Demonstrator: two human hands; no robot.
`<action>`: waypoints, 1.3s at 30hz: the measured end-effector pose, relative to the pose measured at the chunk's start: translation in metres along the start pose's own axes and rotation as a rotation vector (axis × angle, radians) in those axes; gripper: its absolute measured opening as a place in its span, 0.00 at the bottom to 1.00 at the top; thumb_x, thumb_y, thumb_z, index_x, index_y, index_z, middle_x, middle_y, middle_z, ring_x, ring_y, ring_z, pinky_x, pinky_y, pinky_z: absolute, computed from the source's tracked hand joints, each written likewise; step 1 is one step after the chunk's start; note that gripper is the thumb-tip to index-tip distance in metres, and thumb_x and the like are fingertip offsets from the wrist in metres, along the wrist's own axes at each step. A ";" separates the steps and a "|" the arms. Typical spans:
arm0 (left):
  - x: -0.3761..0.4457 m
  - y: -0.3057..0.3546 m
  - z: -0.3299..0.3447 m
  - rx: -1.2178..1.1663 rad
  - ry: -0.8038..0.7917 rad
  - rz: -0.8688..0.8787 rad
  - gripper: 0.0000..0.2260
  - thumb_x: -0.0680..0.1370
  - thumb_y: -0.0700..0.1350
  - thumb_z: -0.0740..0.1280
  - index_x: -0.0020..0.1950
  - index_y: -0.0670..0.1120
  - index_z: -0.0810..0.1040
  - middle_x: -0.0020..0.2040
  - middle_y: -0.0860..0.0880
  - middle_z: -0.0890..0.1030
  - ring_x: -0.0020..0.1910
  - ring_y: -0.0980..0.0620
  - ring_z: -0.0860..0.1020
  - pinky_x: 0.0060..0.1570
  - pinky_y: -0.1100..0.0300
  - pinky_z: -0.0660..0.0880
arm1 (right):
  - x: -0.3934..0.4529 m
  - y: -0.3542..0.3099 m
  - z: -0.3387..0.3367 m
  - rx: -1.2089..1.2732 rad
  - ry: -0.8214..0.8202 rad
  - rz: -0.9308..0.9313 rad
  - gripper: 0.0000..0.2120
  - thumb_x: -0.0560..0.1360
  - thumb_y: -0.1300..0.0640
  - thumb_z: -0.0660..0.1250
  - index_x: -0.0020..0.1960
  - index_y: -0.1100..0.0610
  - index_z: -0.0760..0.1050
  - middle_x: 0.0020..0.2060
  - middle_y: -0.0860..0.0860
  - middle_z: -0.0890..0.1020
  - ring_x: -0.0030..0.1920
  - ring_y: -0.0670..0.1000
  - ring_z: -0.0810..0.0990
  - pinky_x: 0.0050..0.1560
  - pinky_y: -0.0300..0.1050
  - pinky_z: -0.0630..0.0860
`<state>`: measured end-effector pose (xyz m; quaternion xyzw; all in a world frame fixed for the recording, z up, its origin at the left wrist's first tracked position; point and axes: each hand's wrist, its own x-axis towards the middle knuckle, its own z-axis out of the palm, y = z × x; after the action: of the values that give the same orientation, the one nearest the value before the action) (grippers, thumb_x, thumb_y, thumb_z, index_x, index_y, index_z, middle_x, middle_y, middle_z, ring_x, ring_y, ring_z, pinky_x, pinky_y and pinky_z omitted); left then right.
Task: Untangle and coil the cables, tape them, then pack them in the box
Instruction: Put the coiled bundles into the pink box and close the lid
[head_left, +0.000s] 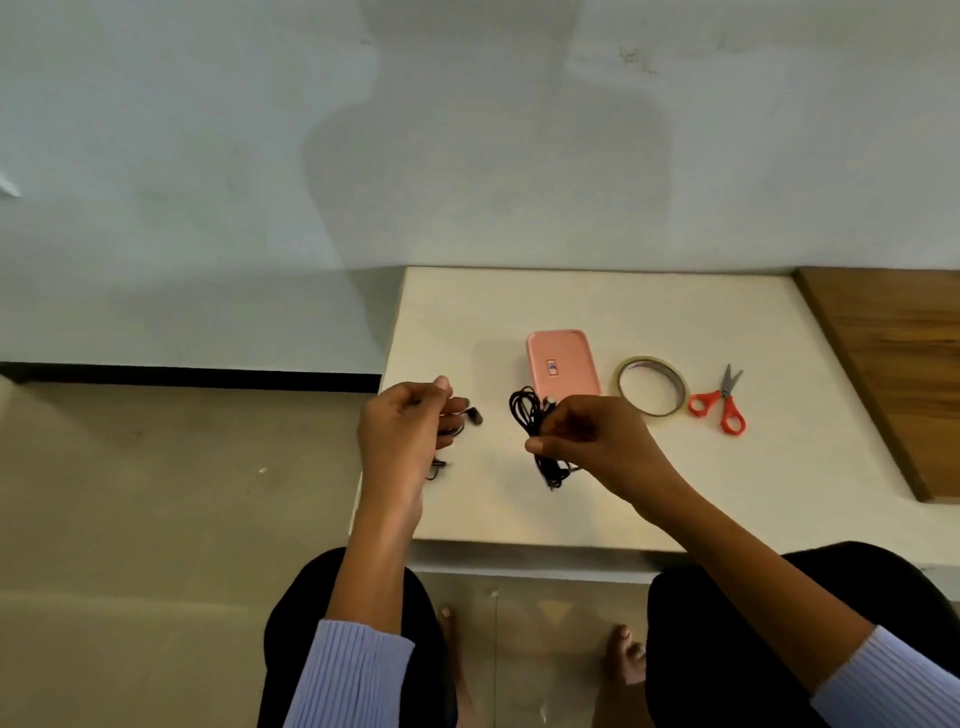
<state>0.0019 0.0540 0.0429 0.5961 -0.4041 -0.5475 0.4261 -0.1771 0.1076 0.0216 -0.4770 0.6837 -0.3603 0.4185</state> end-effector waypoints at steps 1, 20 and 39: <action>0.003 -0.001 -0.002 0.005 0.021 0.008 0.07 0.77 0.44 0.66 0.43 0.42 0.79 0.37 0.48 0.84 0.36 0.52 0.82 0.31 0.66 0.76 | 0.009 0.000 0.006 -0.129 -0.016 -0.046 0.09 0.64 0.56 0.78 0.39 0.57 0.80 0.34 0.50 0.83 0.36 0.46 0.81 0.38 0.35 0.77; 0.017 -0.007 0.004 0.067 -0.083 -0.026 0.07 0.77 0.45 0.66 0.46 0.42 0.80 0.39 0.48 0.84 0.35 0.56 0.81 0.40 0.59 0.77 | 0.060 -0.003 0.012 -0.739 -0.034 -0.415 0.08 0.72 0.60 0.71 0.51 0.57 0.81 0.49 0.51 0.83 0.49 0.54 0.81 0.49 0.43 0.73; -0.009 -0.032 0.061 0.242 -0.402 -0.264 0.14 0.80 0.55 0.58 0.43 0.47 0.73 0.45 0.47 0.78 0.47 0.49 0.77 0.57 0.49 0.75 | -0.021 0.025 0.000 -1.105 -0.092 -0.064 0.32 0.78 0.44 0.59 0.76 0.54 0.53 0.76 0.51 0.53 0.74 0.51 0.60 0.69 0.47 0.66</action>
<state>-0.0587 0.0684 0.0133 0.5696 -0.4617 -0.6536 0.1879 -0.1820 0.1350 0.0043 -0.6614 0.7371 0.0607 0.1245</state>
